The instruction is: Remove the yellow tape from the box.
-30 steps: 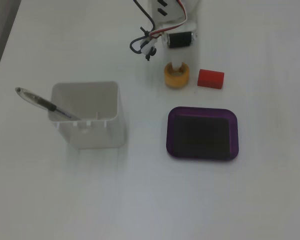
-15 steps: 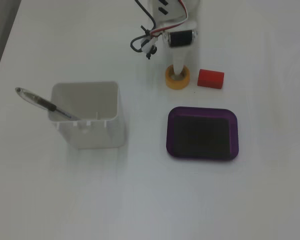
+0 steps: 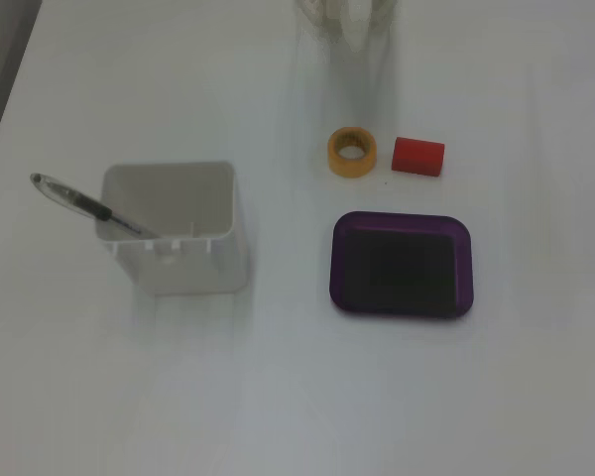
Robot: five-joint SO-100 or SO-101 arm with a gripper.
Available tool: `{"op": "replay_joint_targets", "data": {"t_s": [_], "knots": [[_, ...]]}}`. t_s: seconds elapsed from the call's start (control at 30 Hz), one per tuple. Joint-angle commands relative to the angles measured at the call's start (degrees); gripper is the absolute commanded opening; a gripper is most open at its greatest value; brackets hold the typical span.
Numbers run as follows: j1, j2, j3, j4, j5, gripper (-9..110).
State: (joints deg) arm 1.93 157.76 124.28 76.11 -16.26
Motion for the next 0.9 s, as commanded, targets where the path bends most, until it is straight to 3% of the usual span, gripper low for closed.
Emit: {"op": "replay_joint_targets", "data": {"t_s": [0.0, 0.13, 0.4, 0.63, 0.77, 0.87], "knots": [[0.1, 10.7, 9.8, 0.5, 0.4, 12], [0.1, 21.8, 22.4, -1.1, 2.0, 12], [0.0, 40.2, 41.9, -4.5, 20.6, 12], [0.0, 38.8, 45.5, -4.7, 20.7, 10], [0.0, 38.8, 49.5, -5.1, 20.7, -1], [-0.1, 38.8, 50.2, -5.1, 20.7, -1]]}}
